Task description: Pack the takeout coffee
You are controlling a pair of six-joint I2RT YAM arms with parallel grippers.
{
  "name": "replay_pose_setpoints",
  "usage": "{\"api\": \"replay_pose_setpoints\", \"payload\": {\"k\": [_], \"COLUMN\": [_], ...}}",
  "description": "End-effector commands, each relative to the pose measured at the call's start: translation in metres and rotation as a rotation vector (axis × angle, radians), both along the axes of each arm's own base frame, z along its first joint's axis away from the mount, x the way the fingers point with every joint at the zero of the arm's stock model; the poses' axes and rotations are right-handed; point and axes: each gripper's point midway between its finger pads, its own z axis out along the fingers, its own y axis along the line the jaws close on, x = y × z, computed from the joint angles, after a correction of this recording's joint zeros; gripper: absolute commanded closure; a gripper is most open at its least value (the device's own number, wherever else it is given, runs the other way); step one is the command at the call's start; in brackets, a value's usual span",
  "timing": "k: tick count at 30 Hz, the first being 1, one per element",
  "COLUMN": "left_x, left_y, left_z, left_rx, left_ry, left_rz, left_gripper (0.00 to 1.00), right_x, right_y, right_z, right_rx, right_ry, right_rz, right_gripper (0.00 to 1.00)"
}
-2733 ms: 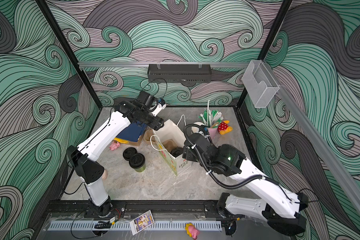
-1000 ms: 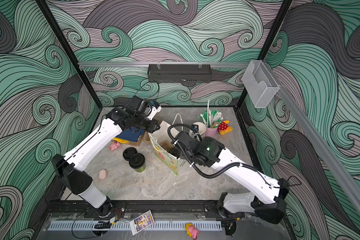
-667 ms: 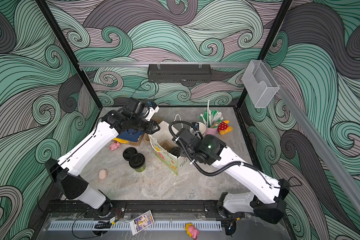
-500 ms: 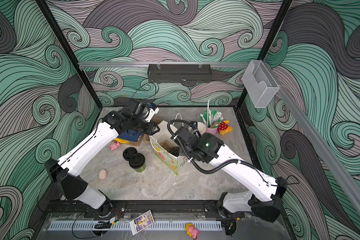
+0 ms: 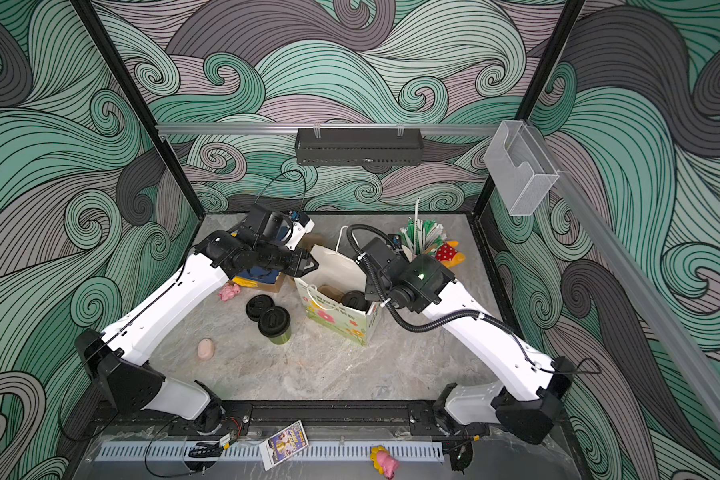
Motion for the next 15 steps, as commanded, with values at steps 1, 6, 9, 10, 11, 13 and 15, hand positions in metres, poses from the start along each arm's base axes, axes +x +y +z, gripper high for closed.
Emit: {"api": "replay_pose_setpoints", "payload": {"k": [1,6,9,10,11,13,15], "left_x": [-0.010,-0.027,-0.031,-0.032,-0.032,-0.028,-0.021], "left_y": [-0.006,-0.006,0.001,0.004,0.007,0.016,0.026], "left_z": [0.022,0.031,0.031,0.032,0.033,0.037,0.045], "left_rx": [-0.116,-0.203,-0.198,-0.192,-0.183,-0.144,-0.093], "left_ry": [-0.007,0.013,0.000,-0.010,-0.022,-0.062,-0.119], "left_rz": [-0.010,-0.008,0.015,0.025,0.033,0.067,0.095], "left_gripper": [0.66,0.63,0.55,0.52,0.50,0.46,0.44], "right_x": [0.005,0.019,0.028,0.030,0.031,0.034,0.035], "right_y": [-0.002,-0.005,-0.003,-0.002,0.000,0.004,0.007], "right_z": [0.006,0.005,0.004,0.004,0.003,0.002,0.006], "right_rx": [-0.015,-0.041,-0.051,-0.051,-0.049,-0.046,-0.031], "right_ry": [0.008,0.026,0.038,0.042,0.047,0.057,0.053], "right_rz": [0.059,0.105,0.125,0.129,0.137,0.156,0.167], "right_gripper": [1.00,1.00,1.00,1.00,1.00,0.95,0.88]}}
